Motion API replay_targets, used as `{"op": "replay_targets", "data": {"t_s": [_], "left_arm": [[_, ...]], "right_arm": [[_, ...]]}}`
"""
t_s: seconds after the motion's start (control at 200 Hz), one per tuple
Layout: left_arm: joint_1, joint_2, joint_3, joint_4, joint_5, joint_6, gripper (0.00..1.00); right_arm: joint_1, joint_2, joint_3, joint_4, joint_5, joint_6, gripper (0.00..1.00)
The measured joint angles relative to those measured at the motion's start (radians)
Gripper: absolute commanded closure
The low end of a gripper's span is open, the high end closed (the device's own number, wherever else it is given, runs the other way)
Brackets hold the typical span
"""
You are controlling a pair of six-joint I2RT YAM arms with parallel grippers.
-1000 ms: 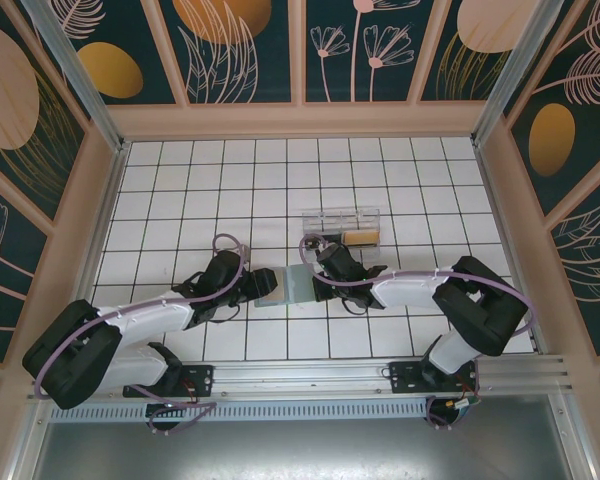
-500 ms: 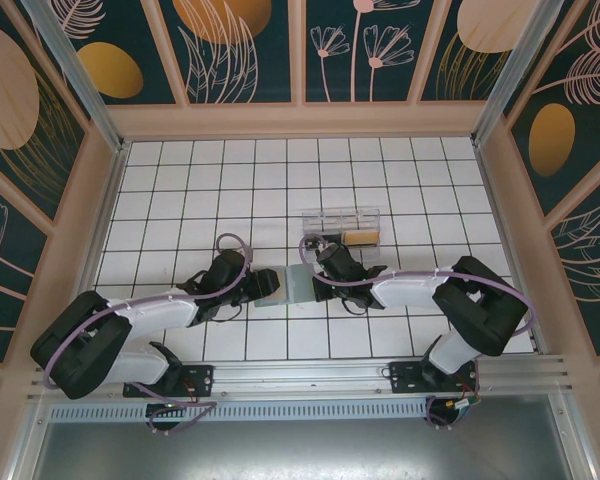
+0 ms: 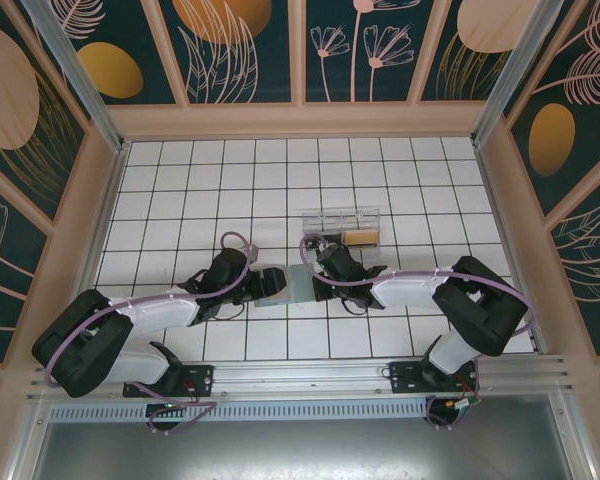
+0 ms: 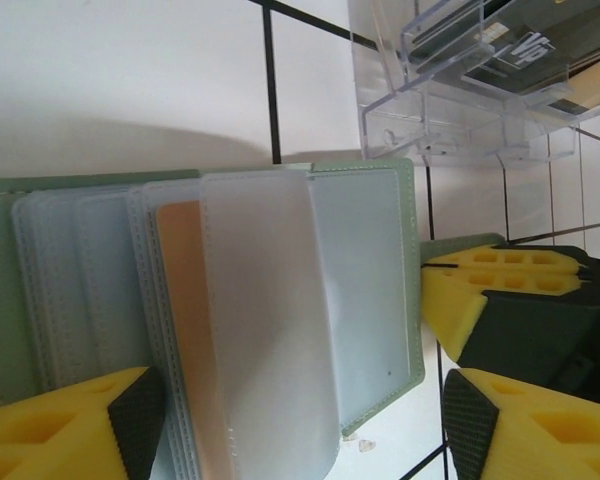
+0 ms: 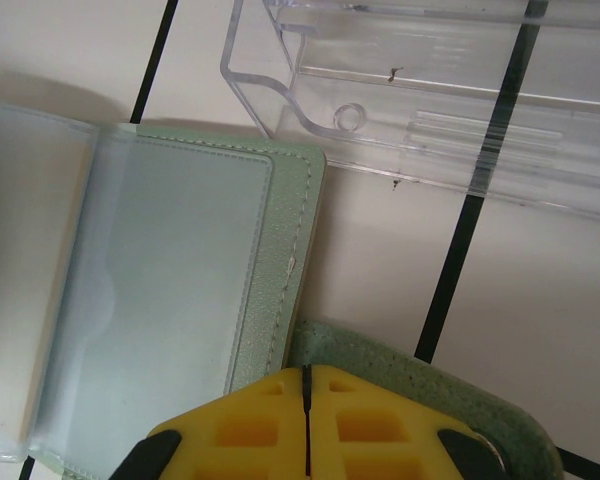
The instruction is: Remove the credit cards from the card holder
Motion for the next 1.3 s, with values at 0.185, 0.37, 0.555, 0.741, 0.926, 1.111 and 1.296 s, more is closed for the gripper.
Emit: {"op": "replay_targets", "data": {"t_s": [0.185, 0.37, 0.555, 0.741, 0.926, 1.111, 1.296], "left_arm": [[0.0, 0.011, 0.0, 0.026, 0.014, -0.001, 0.17], [-0.001, 0.011, 0.004, 0.028, 0.015, 0.003, 0.05], [-0.004, -0.01, 0.009, 0.008, -0.003, 0.005, 0.05], [-0.005, -0.071, 0.016, -0.075, -0.069, 0.018, 0.04], [-0.005, -0.129, 0.022, -0.14, -0.135, 0.044, 0.19], [0.001, -0.122, 0.022, -0.163, -0.173, 0.047, 0.64], [0.006, -0.066, 0.022, -0.16, -0.18, 0.061, 0.89]], "right_arm": [[0.001, 0.002, 0.0, 0.002, 0.0, 0.0, 0.92], [0.001, 0.002, 0.0, 0.002, 0.0, 0.003, 0.92], [0.003, 0.002, 0.0, 0.003, 0.001, 0.004, 0.92], [0.006, -0.013, 0.0, -0.016, 0.025, 0.019, 0.88], [0.006, -0.092, 0.012, -0.032, 0.037, 0.042, 0.85], [0.006, -0.089, 0.055, 0.018, -0.044, 0.081, 0.86], [0.006, -0.004, 0.066, 0.117, -0.159, 0.149, 0.86]]}}
